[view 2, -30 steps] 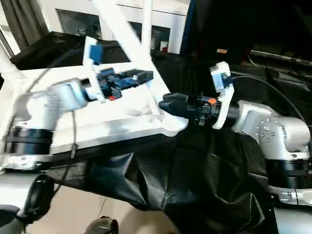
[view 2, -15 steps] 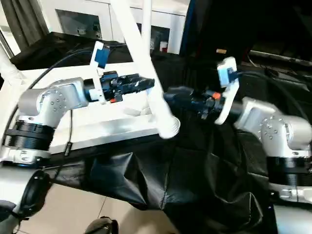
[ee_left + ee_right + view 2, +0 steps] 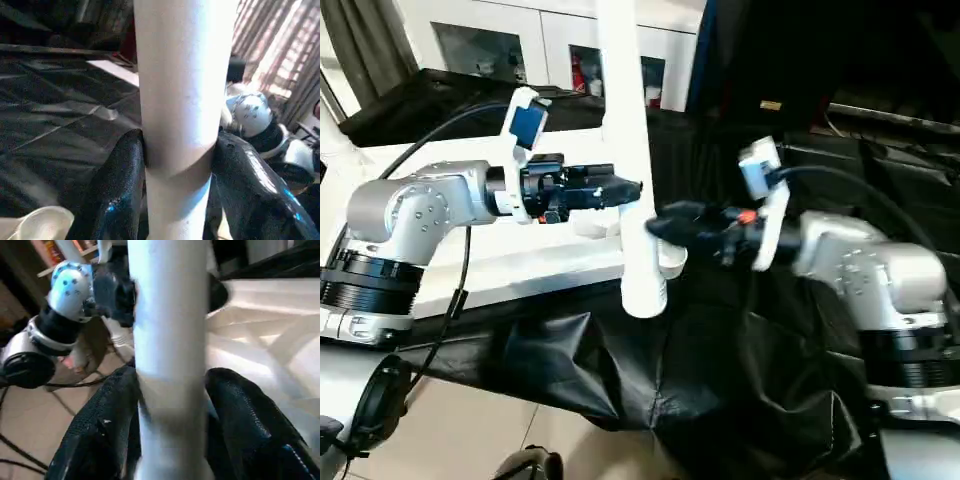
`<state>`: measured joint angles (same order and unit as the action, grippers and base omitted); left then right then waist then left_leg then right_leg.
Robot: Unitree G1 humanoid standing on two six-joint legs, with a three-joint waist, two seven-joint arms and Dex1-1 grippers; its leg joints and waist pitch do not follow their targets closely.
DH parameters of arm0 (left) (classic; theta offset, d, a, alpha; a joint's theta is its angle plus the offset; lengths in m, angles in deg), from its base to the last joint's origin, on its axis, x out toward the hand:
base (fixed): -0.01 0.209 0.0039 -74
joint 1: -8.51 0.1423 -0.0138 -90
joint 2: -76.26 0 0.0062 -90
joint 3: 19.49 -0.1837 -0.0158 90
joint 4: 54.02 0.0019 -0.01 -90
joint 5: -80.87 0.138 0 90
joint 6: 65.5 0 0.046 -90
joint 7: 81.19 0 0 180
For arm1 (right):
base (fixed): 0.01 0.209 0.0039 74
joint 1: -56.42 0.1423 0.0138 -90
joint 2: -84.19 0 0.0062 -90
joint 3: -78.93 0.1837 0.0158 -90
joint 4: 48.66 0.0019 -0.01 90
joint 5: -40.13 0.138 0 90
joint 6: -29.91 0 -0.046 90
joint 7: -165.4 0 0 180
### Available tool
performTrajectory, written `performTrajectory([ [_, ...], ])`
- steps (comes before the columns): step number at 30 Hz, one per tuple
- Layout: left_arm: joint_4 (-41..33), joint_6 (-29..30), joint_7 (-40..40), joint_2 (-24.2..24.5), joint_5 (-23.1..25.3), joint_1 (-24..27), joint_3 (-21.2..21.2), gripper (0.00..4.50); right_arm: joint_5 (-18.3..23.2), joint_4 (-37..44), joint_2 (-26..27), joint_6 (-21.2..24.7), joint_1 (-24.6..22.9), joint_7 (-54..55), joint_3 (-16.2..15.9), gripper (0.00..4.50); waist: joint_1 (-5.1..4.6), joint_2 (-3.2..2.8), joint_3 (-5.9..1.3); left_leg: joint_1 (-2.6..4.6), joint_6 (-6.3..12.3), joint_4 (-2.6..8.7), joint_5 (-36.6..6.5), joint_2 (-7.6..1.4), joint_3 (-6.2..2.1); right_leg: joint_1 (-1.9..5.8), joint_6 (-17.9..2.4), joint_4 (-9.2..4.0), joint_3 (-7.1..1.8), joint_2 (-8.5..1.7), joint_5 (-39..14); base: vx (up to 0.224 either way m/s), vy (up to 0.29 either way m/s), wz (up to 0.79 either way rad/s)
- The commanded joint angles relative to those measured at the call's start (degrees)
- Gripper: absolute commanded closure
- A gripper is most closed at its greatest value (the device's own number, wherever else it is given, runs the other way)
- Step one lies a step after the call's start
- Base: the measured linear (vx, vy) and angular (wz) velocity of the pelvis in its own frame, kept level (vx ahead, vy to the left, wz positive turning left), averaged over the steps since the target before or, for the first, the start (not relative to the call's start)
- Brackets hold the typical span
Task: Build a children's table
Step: Insert table leg to table base
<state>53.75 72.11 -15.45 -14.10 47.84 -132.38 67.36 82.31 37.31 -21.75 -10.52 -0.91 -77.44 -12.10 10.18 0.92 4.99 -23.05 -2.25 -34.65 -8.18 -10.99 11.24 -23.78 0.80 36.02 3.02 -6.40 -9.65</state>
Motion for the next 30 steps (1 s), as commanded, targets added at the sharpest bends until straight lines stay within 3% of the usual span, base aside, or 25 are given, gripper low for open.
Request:
performTrajectory([
  [1,-1.38,-0.79,0.02,-0.08,-0.64,-1.91,0.15,2.64,0.19,1.31,-0.26,0.54,-0.25,-0.30,-0.55,1.95,0.20,0.61,-5.78,1.66,-1.94,3.86,-13.45,-1.60,-0.86,2.94,-13.48,-3.71,-1.45,-2.20,-11.43,0.000,0.000,0.00],
  [9,-0.93,-1.31,0.61,0.03,-1.15,-1.79,1.11,2.64,-0.04,1.31,0.63,1.66,-0.67,-0.06,-1.47,1.95,0.07,0.67,-5.78,1.54,-1.72,3.81,-12.54,-1.48,-0.83,2.97,-12.86,-3.70,-1.48,-2.11,-11.41,0.000,0.000,0.00],
  [15,-0.42,-1.60,0.63,0.21,-0.89,-1.86,1.09,2.64,-0.01,0.81,0.81,1.96,-0.37,0.37,-1.31,2.44,0.01,0.60,-5.79,1.64,-2.03,3.87,-13.09,-1.52,-0.85,2.90,-12.61,-3.75,-1.48,-2.12,-11.94,0.000,0.000,0.00],
  [24,-0.10,-1.88,-0.37,0.52,-0.40,-1.76,1.01,2.64,-1.15,1.73,2.33,0.73,-1.50,2.17,-1.58,2.52,0.07,0.63,-5.82,1.55,-2.03,3.86,-12.64,-1.47,-0.87,2.95,-12.69,-3.62,-1.46,-2.13,-11.28,0.000,0.000,0.00],
  [26,0.19,-0.15,-3.16,-0.13,-0.77,-1.87,2.11,2.08,-2.23,1.95,3.32,-0.52,-1.76,3.98,-1.64,2.52,0.03,0.67,-5.77,1.49,-2.25,3.89,-12.91,-1.47,-0.87,2.89,-12.49,-3.70,-1.47,-2.22,-11.99,0.000,0.000,0.00],
  [30,1.21,-0.19,-10.98,-2.88,-1.40,-2.53,6.32,1.84,-4.98,1.84,6.28,-3.53,-1.66,9.75,-1.32,2.55,-0.10,0.69,-5.73,1.60,-3.01,3.91,-13.50,-1.53,-0.90,2.80,-12.10,-3.85,-1.51,-2.29,-12.84,0.000,0.000,0.00],
])
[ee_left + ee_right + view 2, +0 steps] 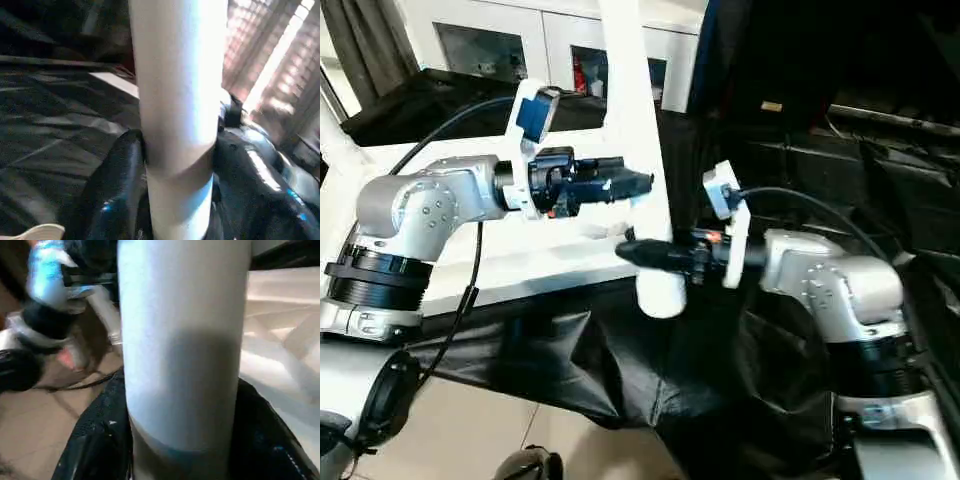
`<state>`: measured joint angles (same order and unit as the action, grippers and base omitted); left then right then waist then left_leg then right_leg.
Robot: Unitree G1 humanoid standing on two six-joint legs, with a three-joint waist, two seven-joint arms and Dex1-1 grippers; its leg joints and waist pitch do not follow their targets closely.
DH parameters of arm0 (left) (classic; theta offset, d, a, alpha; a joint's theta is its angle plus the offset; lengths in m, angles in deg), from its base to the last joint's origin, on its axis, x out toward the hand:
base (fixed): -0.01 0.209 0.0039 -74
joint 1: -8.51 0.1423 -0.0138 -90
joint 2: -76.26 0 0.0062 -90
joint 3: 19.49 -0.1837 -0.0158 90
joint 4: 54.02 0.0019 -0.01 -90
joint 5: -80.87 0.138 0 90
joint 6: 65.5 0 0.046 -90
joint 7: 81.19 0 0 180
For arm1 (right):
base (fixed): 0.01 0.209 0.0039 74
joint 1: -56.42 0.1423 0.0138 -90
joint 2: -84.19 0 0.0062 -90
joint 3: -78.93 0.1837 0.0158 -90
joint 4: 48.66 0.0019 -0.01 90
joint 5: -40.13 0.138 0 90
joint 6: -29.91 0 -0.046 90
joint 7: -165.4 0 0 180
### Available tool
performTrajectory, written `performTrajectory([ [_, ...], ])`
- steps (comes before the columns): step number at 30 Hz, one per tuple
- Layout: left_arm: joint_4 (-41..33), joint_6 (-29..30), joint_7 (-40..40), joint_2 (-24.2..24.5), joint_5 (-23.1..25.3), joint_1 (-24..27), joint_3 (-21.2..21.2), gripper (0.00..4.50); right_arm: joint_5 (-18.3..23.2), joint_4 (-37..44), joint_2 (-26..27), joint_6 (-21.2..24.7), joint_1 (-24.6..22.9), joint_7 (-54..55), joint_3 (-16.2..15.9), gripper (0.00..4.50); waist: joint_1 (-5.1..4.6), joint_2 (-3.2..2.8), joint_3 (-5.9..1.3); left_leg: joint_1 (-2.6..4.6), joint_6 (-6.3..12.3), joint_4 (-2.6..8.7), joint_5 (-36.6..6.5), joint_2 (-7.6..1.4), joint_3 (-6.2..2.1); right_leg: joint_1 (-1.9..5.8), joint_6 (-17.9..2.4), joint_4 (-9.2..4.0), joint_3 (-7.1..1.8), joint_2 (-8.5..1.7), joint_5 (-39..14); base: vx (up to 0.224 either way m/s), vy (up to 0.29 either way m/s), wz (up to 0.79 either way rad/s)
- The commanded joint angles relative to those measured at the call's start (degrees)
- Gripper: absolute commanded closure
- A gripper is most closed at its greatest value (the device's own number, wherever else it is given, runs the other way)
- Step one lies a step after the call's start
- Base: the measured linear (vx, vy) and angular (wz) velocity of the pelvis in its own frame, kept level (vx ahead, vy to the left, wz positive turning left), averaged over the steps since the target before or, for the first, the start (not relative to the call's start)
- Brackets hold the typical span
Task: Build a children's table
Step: Insert table leg to table base
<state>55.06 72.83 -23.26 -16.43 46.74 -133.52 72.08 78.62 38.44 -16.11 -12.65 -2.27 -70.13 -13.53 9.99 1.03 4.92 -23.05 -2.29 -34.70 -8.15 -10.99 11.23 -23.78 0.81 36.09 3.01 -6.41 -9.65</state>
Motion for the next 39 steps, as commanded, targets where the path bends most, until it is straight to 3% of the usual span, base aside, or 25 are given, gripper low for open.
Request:
performTrajectory([
  [1,-0.35,-1.56,-4.94,-1.20,-0.11,-1.20,2.29,1.75,-2.18,0.61,1.30,-2.19,-0.21,3.89,0.01,2.56,-0.06,0.54,-5.74,1.49,-3.29,3.99,-13.60,-1.51,-0.97,2.82,-11.89,-3.89,-1.45,-2.28,-12.56,0.000,0.000,0.00],
  [2,-0.14,-1.62,-11.62,-3.64,0.55,-1.17,4.26,1.67,-7.46,0.07,3.07,-6.59,0.13,9.01,-1.93,2.56,-0.08,0.42,-5.76,1.55,-3.30,4.00,-13.77,-1.45,-0.98,2.84,-11.74,-3.93,-1.43,-2.23,-12.62,0.000,0.000,0.00],
  [3,-0.14,-1.62,-11.62,-3.64,0.55,-1.17,4.26,1.60,-7.46,0.07,3.07,-6.59,0.13,9.01,-1.93,2.57,-0.28,0.45,-5.65,1.39,-4.20,4.04,-13.96,-1.47,-1.03,2.69,-11.16,-3.98,-1.44,-2.16,-12.54,0.000,0.000,0.00],
  [4,-0.14,-1.43,-16.87,-6.03,0.89,-0.90,5.60,1.56,-12.15,-0.83,4.87,-10.45,0.55,14.02,-3.53,2.57,-0.25,0.25,-5.77,1.63,-4.19,4.00,-14.25,-1.43,-1.00,2.73,-10.71,-4.01,-1.48,-2.17,-13.02,0.000,0.000,0.00],
  [6,-0.33,-1.35,-19.91,-7.69,0.87,-0.56,6.41,1.47,-14.88,-1.64,6.15,-12.70,0.89,17.37,-4.31,2.57,-0.41,0.39,-5.76,1.49,-4.45,4.03,-14.23,-1.29,-1.01,2.76,-10.24,-4.16,-1.44,-2.12,-13.17,0.000,0.000,0.00],
  [7,-0.93,-1.99,-21.71,-9.23,0.84,-0.05,6.80,1.45,-16.12,-2.03,7.61,-13.67,1.10,19.85,-4.43,2.57,-0.31,0.10,-5.81,1.47,-4.18,4.00,-14.10,-1.29,-1.07,2.82,-10.07,-4.10,-1.48,-2.10,-12.69,0.000,0.000,0.00],
  [10,-2.71,-4.98,-28.78,-13.67,2.54,1.58,7.30,1.45,-19.36,-2.94,12.59,-16.58,1.47,27.29,-4.23,2.57,-0.53,0.05,-5.82,1.31,-3.62,4.11,-13.98,-1.26,-1.13,2.88,-10.05,-4.17,-1.45,-1.90,-11.24,0.000,0.000,0.00],
  [12,-2.29,-7.19,-37.27,-16.79,4.27,1.80,9.23,1.81,-20.53,-3.66,15.91,-18.23,1.76,31.36,-3.86,2.57,-0.72,0.18,-5.84,1.33,-3.53,4.17,-14.83,-1.31,-1.14,2.87,-9.80,-4.28,-1.42,-1.83,-11.14,0.000,0.000,0.00],
  [17,-3.22,-9.93,-42.97,-17.86,7.41,2.82,8.93,2.24,-21.68,-4.16,18.53,-19.55,2.13,33.77,-4.37,2.57,-0.94,-0.20,-5.76,1.57,-3.47,4.50,-16.66,-1.32,-1.36,2.73,-7.42,-4.61,-1.40,-1.49,-12.33,0.000,0.000,0.00],
  [20,-3.71,-12.36,-45.01,-18.08,9.75,3.58,8.22,2.38,-22.49,-4.39,19.67,-20.32,2.35,34.47,-4.42,2.57,-1.16,0.13,-5.75,1.41,-3.50,4.59,-16.64,-1.31,-1.38,2.83,-7.00,-4.62,-1.40,-1.53,-11.63,0.000,0.000,0.00],
  [22,-3.66,-13.12,-45.52,-17.81,10.75,3.67,7.84,2.45,-22.59,-4.41,19.87,-20.40,2.38,34.58,-4.33,2.57,-1.17,-0.01,-5.79,1.49,-3.39,4.54,-16.15,-1.29,-1.31,2.69,-7.04,-4.60,-1.43,-1.50,-11.23,0.000,0.000,0.00],
  [23,-3.21,-15.11,-46.57,-16.69,13.18,3.54,6.66,2.51,-22.73,-4.56,20.05,-20.60,2.51,34.69,-4.14,2.58,-1.11,0.38,-5.76,1.45,-3.16,4.60,-15.90,-1.33,-1.32,2.75,-7.04,-4.55,-1.44,-1.54,-11.16,0.000,0.000,0.00],
  [24,-3.18,-15.27,-46.62,-16.57,13.34,3.52,6.55,2.58,-22.74,-4.57,20.07,-20.62,2.52,34.70,-4.12,2.59,-1.15,0.25,-5.75,1.43,-3.20,4.60,-15.86,-1.33,-1.32,2.73,-6.88,-4.53,-1.46,-1.56,-11.21,0.000,0.000,0.00],
  [25,-2.94,-15.56,-46.68,-16.33,13.55,3.36,6.42,2.58,-22.76,-4.75,20.10,-20.66,2.66,34.71,-4.04,2.59,-1.24,0.80,-5.67,1.39,-3.04,4.56,-15.65,-1.28,-1.16,2.69,-6.78,-4.65,-1.48,-1.54,-11.31,0.000,0.000,0.00],
  [26,-3.02,-15.75,-46.67,-16.03,13.70,3.30,6.35,2.62,-22.78,-4.85,20.05,-20.69,2.71,34.47,-4.11,2.59,-1.16,0.49,-5.71,1.38,-3.06,4.55,-15.42,-1.26,-1.23,2.72,-7.00,-4.48,-1.47,-1.66,-11.56,0.000,0.000,0.00],
  [32,-3.37,-15.74,-44.61,-14.96,13.51,3.62,5.63,2.65,-22.84,-5.50,20.32,-20.91,3.45,33.75,-3.48,2.59,-1.63,0.47,-5.70,1.36,-3.07,4.49,-15.14,-1.22,-1.15,2.68,-7.33,-4.48,-1.49,-1.64,-11.44,0.000,0.000,0.00],
  [33,-3.32,-15.61,-44.30,-14.90,13.34,3.56,5.59,2.65,-22.13,-5.28,20.31,-20.42,3.47,33.27,-3.11,2.59,-1.62,0.43,-5.75,1.33,-2.99,4.44,-14.65,-1.22,-1.14,2.72,-7.51,-4.38,-1.49,-1.63,-10.79,0.000,0.000,0.00],
  [35,-3.03,-15.12,-43.05,-14.42,12.92,3.17,5.29,2.65,-18.29,-4.23,20.16,-17.58,3.47,30.61,-1.36,1.89,-1.62,0.45,-5.69,1.38,-2.44,4.45,-14.94,-1.16,-1.09,2.78,-7.85,-4.45,-1.50,-1.61,-10.87,0.000,0.000,0.00],
  [37,-2.86,-14.70,-41.93,-13.93,12.68,2.87,4.93,2.65,-16.14,-3.52,19.64,-15.55,3.42,28.74,-0.65,1.86,-1.54,0.48,-5.72,1.41,-2.13,4.42,-15.10,-1.16,-1.10,2.85,-7.90,-4.45,-1.48,-1.57,-10.94,0.000,0.000,0.00],
  [38,-2.57,-12.53,-38.14,-12.35,11.12,2.06,4.22,2.65,-12.21,-1.70,16.54,-10.96,3.10,23.09,-0.29,1.77,-1.35,-0.03,-5.70,1.56,-2.02,4.49,-15.41,-1.26,-1.26,2.89,-7.64,-4.40,-1.47,-1.56,-10.95,0.000,0.000,0.00],
  [39,-2.40,-10.25,-34.58,-11.00,9.20,1.47,3.69,2.65,-9.38,-0.27,13.56,-7.58,2.72,18.28,-0.27,1.62,-1.40,0.16,-5.65,1.56,-2.02,4.44,-15.28,-1.16,-1.18,2.98,-7.68,-4.37,-1.46,-1.36,-10.71,0.000,0.000,0.00],
])
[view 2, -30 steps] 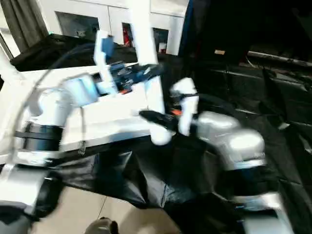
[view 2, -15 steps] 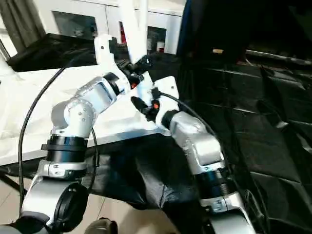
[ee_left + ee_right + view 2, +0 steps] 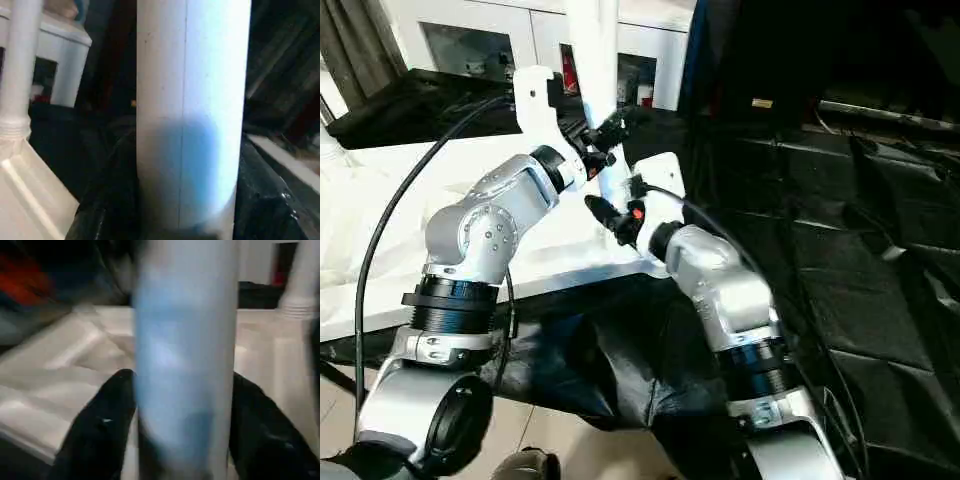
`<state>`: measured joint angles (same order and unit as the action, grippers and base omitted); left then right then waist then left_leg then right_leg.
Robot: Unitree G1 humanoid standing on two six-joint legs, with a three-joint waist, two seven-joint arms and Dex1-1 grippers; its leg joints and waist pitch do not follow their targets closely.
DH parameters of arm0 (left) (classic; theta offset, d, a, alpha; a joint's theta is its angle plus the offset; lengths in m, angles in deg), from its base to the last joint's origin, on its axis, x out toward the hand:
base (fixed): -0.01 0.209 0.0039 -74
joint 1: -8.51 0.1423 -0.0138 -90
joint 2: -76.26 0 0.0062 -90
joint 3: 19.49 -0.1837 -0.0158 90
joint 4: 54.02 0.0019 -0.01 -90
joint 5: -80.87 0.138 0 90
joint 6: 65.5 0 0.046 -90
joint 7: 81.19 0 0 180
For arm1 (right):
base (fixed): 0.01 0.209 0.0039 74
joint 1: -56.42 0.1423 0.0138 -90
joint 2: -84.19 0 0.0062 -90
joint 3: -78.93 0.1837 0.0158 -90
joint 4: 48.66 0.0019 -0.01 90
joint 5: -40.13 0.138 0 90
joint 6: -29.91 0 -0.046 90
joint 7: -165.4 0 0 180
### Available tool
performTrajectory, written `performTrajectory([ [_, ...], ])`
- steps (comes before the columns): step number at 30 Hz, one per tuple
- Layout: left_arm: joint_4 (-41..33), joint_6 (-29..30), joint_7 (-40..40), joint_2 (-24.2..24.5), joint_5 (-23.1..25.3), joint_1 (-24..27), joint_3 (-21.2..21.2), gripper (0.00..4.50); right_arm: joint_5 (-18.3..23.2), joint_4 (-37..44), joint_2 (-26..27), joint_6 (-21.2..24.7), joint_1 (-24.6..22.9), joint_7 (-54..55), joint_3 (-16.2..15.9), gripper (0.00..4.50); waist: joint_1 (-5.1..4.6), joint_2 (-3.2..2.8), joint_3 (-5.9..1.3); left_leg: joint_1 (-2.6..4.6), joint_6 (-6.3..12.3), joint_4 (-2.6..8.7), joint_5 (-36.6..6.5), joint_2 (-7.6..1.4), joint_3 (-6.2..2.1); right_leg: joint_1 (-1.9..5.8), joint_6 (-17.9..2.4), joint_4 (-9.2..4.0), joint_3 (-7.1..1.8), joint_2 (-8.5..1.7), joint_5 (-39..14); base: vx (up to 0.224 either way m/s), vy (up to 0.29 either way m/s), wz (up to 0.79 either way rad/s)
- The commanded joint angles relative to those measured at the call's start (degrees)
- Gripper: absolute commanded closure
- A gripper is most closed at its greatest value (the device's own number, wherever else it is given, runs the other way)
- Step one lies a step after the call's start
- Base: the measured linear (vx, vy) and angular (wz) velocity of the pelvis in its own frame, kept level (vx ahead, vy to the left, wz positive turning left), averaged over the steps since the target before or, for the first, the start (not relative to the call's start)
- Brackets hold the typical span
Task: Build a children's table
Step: Insert table leg to table base
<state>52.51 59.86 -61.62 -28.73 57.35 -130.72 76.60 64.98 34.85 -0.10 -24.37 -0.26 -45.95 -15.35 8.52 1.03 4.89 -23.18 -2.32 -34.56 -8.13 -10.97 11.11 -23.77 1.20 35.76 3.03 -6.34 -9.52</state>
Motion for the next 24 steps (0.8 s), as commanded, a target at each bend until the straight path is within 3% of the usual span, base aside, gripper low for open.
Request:
performTrajectory([
  [1,0.08,3.76,5.35,1.97,-2.21,-1.56,-1.15,2.65,5.42,4.15,-3.99,5.49,0.42,-8.16,1.44,1.49,0.35,0.14,-5.61,1.79,-1.99,4.29,-15.04,-1.29,-1.01,2.87,-8.42,-3.98,-1.55,-1.50,-10.34,0.000,0.000,0.00],
  [2,-0.16,6.13,8.71,3.27,-4.10,-2.03,-1.68,2.65,7.80,5.92,-7.14,8.07,-0.13,-12.71,1.17,1.49,0.54,0.56,-5.52,1.70,-1.77,4.23,-14.41,-1.20,-0.96,3.08,-8.77,-3.91,-1.52,-1.52,-9.93,0.000,0.000,0.00],
  [3,-0.16,6.13,8.71,3.27,-4.10,-2.03,-1.68,2.65,7.80,5.92,-7.14,8.07,-0.13,-12.71,1.17,1.39,0.54,0.56,-5.52,1.70,-1.77,4.23,-14.41,-1.20,-0.96,3.08,-8.77,-3.91,-1.52,-1.52,-9.93,0.000,0.000,0.00],
  [4,-0.68,9.06,12.44,4.52,-6.80,-2.59,-1.54,2.65,11.45,7.94,-10.22,11.55,-0.66,-17.23,1.66,1.39,0.71,0.55,-5.40,1.66,-1.65,4.17,-13.76,-1.26,-0.93,3.00,-9.58,-3.79,-1.52,-1.66,-9.66,0.000,0.000,0.00],
  [7,-1.43,12.54,16.27,5.67,-10.57,-3.40,-0.69,2.65,15.17,9.51,-12.92,14.93,-0.84,-21.03,2.78,1.02,1.03,0.49,-5.49,1.60,-1.03,3.94,-13.08,-1.26,-0.83,2.93,-11.21,-3.67,-1.53,-1.85,-9.64,0.000,0.000,0.00],
  [8,-2.02,14.85,18.58,6.19,-13.39,-4.01,0.26,2.65,16.67,9.41,-14.00,16.44,-0.50,-22.18,3.58,0.93,1.18,0.79,-5.34,1.56,-1.13,3.92,-13.19,-1.22,-0.80,2.95,-11.67,-3.65,-1.48,-1.98,-10.90,0.000,0.000,0.00],
  [10,-2.89,18.12,20.92,6.47,-17.41,-4.72,1.90,2.65,17.60,8.35,-14.87,17.68,0.15,-23.09,4.24,0.87,1.25,0.77,-5.31,1.64,-1.47,3.87,-13.69,-1.24,-0.79,2.85,-12.05,-3.69,-1.45,-2.09,-12.57,0.000,0.000,0.00],
  [11,-3.31,19.07,21.48,6.34,-18.81,-4.90,2.50,2.65,17.74,7.85,-15.26,18.20,0.40,-23.42,4.19,0.85,1.10,1.07,-5.22,1.58,-1.53,3.87,-13.88,-1.20,-0.72,2.79,-12.13,-3.78,-1.45,-2.03,-13.13,0.000,0.000,0.00],
  [13,-3.64,20.34,21.93,5.87,-20.67,-5.12,3.52,2.65,17.62,7.53,-15.90,18.79,0.70,-24.10,3.77,0.85,1.26,0.88,-5.23,1.76,-2.16,3.91,-14.12,-1.39,-0.76,2.63,-12.19,-3.94,-1.45,-2.16,-14.39,0.000,0.000,0.00],
  [16,-3.91,21.39,22.65,5.19,-22.65,-5.21,4.61,2.65,17.31,7.42,-16.08,19.57,1.21,-23.94,3.03,0.85,1.37,0.99,-5.23,1.72,-2.37,3.91,-14.43,-1.38,-0.71,2.64,-12.22,-3.95,-1.46,-2.09,-13.92,0.000,0.000,0.00],
  [19,-4.22,21.47,23.39,4.95,-23.27,-5.02,4.58,2.65,17.19,7.54,-15.98,20.27,1.53,-23.55,2.65,0.85,1.34,1.07,-5.25,1.57,-2.51,4.02,-14.48,-1.36,-0.79,2.79,-10.64,-4.11,-1.52,-2.12,-15.17,0.000,0.000,0.00],
  [20,-4.32,21.41,23.89,5.06,-23.20,-4.90,4.20,2.65,17.30,7.52,-15.91,20.54,1.69,-23.30,2.69,0.85,1.35,1.09,-5.24,1.59,-2.67,4.08,-14.40,-1.35,-0.82,2.75,-9.52,-4.31,-1.54,-2.15,-16.25,0.000,0.000,0.00],
  [24,-5.61,20.01,27.32,6.60,-20.84,-3.66,-0.07,2.65,18.39,7.08,-15.17,21.97,2.40,-22.14,3.63,0.85,1.32,1.02,-5.47,1.62,-2.83,4.12,-12.96,-1.47,-0.84,2.69,-9.18,-4.01,-1.55,-2.01,-14.58,0.000,0.000,0.00],
])
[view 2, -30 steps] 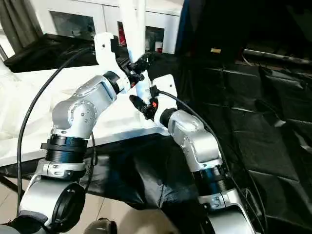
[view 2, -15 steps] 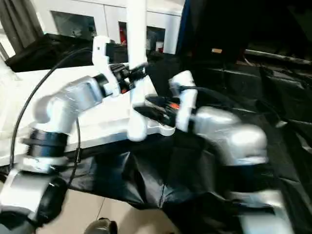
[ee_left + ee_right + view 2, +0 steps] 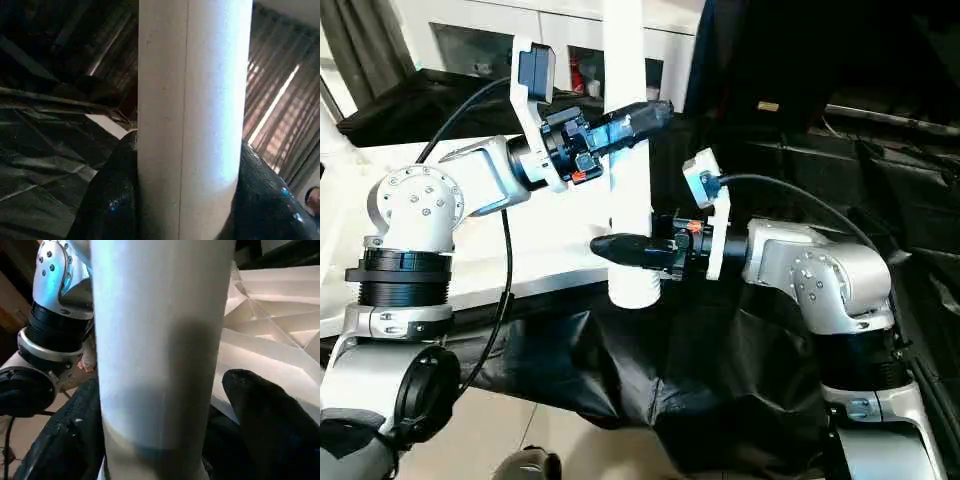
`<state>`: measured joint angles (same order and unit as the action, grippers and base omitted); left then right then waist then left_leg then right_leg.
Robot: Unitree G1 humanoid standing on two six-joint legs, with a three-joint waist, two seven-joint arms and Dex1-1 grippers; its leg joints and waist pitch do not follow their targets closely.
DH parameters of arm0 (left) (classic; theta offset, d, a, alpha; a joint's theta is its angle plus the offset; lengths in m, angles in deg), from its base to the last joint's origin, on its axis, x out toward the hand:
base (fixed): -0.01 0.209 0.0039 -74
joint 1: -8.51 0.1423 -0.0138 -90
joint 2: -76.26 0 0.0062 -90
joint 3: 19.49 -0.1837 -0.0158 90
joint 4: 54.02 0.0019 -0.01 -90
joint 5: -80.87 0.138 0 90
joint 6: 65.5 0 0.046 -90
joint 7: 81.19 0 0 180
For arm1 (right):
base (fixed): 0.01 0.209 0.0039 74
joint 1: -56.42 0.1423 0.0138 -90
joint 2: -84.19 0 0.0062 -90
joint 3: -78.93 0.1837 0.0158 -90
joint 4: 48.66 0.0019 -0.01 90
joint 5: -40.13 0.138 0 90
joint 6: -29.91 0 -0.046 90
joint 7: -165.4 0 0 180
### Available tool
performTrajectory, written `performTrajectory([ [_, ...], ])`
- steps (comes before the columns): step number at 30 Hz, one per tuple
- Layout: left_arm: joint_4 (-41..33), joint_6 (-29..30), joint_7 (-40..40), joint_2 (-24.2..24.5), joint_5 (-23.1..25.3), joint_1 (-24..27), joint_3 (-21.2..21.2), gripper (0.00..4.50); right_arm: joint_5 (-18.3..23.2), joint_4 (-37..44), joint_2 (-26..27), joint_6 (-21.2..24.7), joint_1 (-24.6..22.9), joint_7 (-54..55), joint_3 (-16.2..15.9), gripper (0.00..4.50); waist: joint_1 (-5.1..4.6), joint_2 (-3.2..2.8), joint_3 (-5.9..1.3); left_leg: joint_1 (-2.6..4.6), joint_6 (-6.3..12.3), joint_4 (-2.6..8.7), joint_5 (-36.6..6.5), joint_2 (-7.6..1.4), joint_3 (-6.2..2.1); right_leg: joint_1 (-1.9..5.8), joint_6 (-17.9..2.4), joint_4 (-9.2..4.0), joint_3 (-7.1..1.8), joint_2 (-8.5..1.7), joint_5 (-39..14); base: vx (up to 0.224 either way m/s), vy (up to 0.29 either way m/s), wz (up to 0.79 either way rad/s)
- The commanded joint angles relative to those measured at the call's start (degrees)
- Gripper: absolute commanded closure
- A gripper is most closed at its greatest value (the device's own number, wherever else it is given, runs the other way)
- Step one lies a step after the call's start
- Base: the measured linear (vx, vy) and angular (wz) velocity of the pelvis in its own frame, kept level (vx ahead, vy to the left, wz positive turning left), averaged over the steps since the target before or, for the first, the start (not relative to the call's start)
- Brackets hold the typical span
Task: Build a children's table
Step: Insert table leg to table base
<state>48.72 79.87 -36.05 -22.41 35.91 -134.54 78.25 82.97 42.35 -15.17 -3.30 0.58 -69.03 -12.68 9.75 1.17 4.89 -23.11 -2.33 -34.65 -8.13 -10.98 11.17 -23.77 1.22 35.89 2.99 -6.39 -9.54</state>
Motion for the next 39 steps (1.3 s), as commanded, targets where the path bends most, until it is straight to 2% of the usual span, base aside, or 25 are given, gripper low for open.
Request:
performTrajectory([
  [1,-1.82,0.01,1.76,0.29,0.60,0.15,-1.72,2.65,0.40,-0.43,-0.10,0.90,1.56,0.94,0.96,0.85,0.06,0.90,-5.44,1.54,-2.82,4.21,-12.91,-1.46,-0.88,2.66,-9.35,-4.13,-1.52,-1.96,-14.10,0.000,0.000,0.00],
  [4,-1.77,-0.13,1.86,0.77,0.81,0.26,-2.52,2.65,0.99,-0.45,-0.48,1.44,1.60,0.30,1.28,0.85,0.10,0.87,-5.40,1.47,-2.93,4.18,-12.94,-1.38,-0.84,2.69,-9.61,-4.06,-1.52,-1.94,-13.60,0.000,0.000,0.00],
  [7,-0.95,-0.86,2.53,1.28,1.62,0.24,-3.15,2.65,1.52,-0.22,-1.08,2.04,1.64,-0.61,1.39,0.85,0.15,0.88,-5.32,1.55,-3.11,4.24,-13.70,-1.36,-0.84,2.72,-9.05,-4.29,-1.55,-2.00,-15.19,0.000,0.000,0.00],
  [8,-0.80,-0.99,2.68,1.33,1.65,0.17,-3.23,2.65,1.52,-0.20,-1.33,2.09,1.68,-0.82,1.24,0.85,0.19,0.50,-5.31,1.56,-3.40,4.29,-13.96,-1.40,-0.92,2.67,-8.81,-4.28,-1.55,-2.04,-15.59,0.000,0.000,0.00],
  [10,-0.69,-1.09,2.92,1.36,1.44,0.08,-3.28,2.65,1.47,-0.16,-1.63,2.18,1.65,-0.96,1.02,0.85,0.13,0.70,-5.34,1.59,-3.58,4.28,-14.12,-1.40,-0.90,2.70,-8.85,-4.28,-1.55,-1.97,-15.03,0.000,0.000,0.00],
  [16,-0.31,-1.68,3.53,1.30,1.29,-0.20,-3.73,2.65,0.39,0.28,-2.45,2.25,0.92,-1.38,-0.57,0.85,0.13,0.73,-5.57,1.55,-3.41,4.12,-13.22,-1.38,-0.85,2.80,-9.70,-4.06,-1.52,-1.94,-13.28,0.000,0.000,0.00],
  [21,-0.74,-1.42,3.96,1.19,1.01,-0.23,-3.75,2.65,-0.17,-0.13,-2.20,2.22,0.88,-1.51,-1.02,0.85,0.21,0.84,-5.58,1.48,-3.34,4.10,-13.15,-1.40,-0.85,2.85,-9.67,-4.08,-1.52,-2.02,-14.02,0.000,0.000,0.00],
  [22,-0.88,-1.39,3.94,1.21,0.95,-0.07,-3.78,2.65,-0.21,-0.51,-2.10,2.13,1.10,-1.58,-1.18,0.85,0.21,1.02,-5.60,1.50,-3.31,4.10,-13.12,-1.40,-0.84,2.86,-9.65,-4.07,-1.50,-2.02,-14.07,0.000,0.000,0.00],
  [29,-0.97,-1.53,3.45,1.16,0.81,0.07,-3.54,2.65,-0.37,-0.96,-1.90,1.79,1.21,-1.65,-2.10,0.85,0.24,1.02,-5.63,1.48,-3.15,4.05,-12.78,-1.40,-0.80,2.84,-9.81,-4.02,-1.51,-2.03,-13.70,0.000,0.000,0.00],
  [30,-1.04,-1.50,3.37,1.13,0.78,0.07,-3.50,2.65,-0.47,-1.05,-1.84,1.67,1.20,-1.67,-2.23,0.85,0.23,1.20,-5.63,1.46,-3.18,4.05,-12.71,-1.40,-0.79,2.86,-9.76,-4.03,-1.50,-2.02,-13.66,0.000,0.000,0.00],
  [35,-1.71,-1.10,3.04,0.90,0.20,0.28,-3.15,2.65,-0.51,-1.31,-1.37,1.67,1.25,-1.69,-2.35,0.85,0.21,1.01,-5.61,1.50,-3.42,4.11,-13.47,-1.40,-0.83,2.78,-9.51,-4.13,-1.51,-2.05,-14.52,0.000,0.000,0.00],
  [39,-1.99,-1.02,2.81,0.65,0.02,0.37,-3.09,2.65,-0.42,-1.69,-1.12,1.67,1.22,-1.69,-2.28,1.22,0.26,1.08,-5.68,1.50,-3.44,4.09,-13.12,-1.42,-0.85,2.83,-9.49,-3.99,-1.50,-2.02,-13.68,0.000,0.000,0.00],
])
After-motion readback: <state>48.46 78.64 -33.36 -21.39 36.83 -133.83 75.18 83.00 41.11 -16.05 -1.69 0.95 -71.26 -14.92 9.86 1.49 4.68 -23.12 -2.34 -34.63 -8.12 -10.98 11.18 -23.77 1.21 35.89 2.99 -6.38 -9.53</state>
